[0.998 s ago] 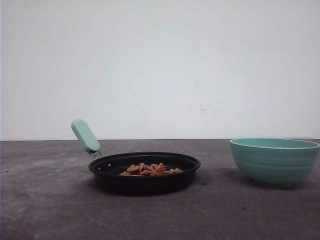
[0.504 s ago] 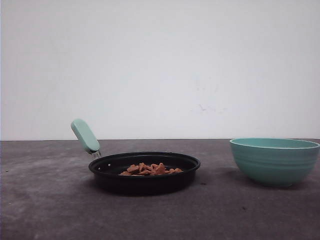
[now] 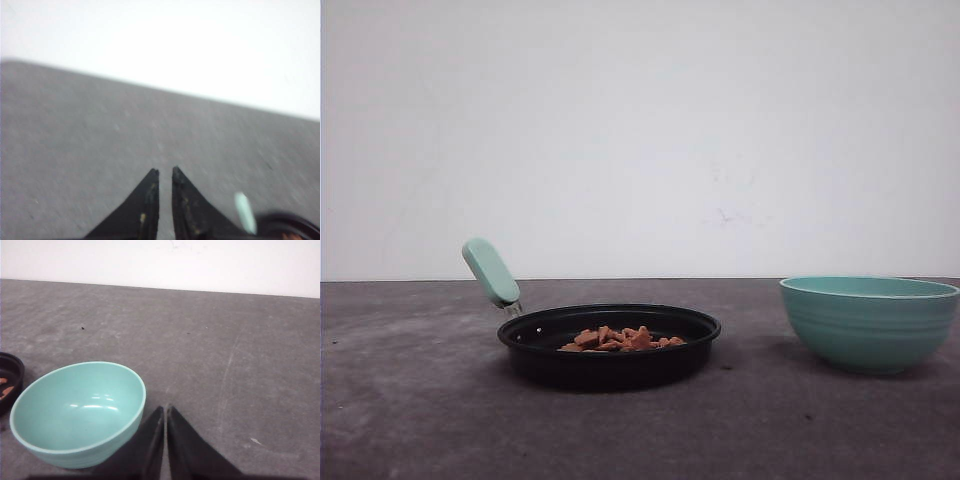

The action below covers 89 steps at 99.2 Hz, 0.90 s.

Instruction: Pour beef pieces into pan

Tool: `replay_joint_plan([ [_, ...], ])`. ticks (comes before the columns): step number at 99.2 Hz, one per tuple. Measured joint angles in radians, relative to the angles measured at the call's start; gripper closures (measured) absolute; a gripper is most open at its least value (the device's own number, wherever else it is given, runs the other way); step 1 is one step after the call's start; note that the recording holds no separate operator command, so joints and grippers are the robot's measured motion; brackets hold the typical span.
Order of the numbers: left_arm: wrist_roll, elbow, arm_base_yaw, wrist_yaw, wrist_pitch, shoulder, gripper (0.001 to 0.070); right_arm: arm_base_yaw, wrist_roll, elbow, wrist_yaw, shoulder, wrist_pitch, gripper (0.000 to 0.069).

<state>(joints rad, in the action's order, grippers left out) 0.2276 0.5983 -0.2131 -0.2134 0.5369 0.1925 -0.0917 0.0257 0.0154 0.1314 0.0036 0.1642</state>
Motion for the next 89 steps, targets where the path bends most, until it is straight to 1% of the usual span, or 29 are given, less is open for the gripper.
replay_joint_plan([
  [6,-0.003,-0.119,0.052,0.014,-0.089,-0.035,0.0688,0.000,0.000,0.000,0.000,0.000,0.000,0.0680],
  [12,-0.002,-0.235,0.103,0.065,-0.145,-0.061,0.0688,0.000,0.000,0.000,0.000,0.000,0.000,0.0680],
  [18,-0.002,-0.329,0.138,0.135,-0.139,-0.098,0.0688,0.000,0.000,0.000,0.000,0.000,0.000,0.0680],
  [21,-0.002,-0.368,0.147,0.160,-0.126,-0.115,0.0688,0.000,0.000,0.000,0.000,0.000,0.000,0.0680],
  [28,-0.006,-0.427,0.159,0.187,-0.098,-0.156,0.0688,0.000,0.000,0.000,0.000,0.000,0.000,0.0680],
  [40,-0.033,-0.468,0.163,0.187,-0.124,-0.188,0.0688,0.000,0.000,0.000,0.000,0.000,0.000,0.0680],
  [48,-0.063,-0.497,0.163,0.187,-0.126,-0.189,0.0688,0.000,0.000,0.000,0.000,0.000,0.000,0.0680],
  [66,-0.131,-0.501,0.179,0.187,-0.146,-0.189,0.0688,0.000,0.000,0.000,0.000,0.000,-0.002,0.0680],
  [89,-0.166,-0.501,0.185,0.185,-0.146,-0.189,0.0688,0.000,-0.001,0.000,0.000,0.000,-0.002,0.0680],
])
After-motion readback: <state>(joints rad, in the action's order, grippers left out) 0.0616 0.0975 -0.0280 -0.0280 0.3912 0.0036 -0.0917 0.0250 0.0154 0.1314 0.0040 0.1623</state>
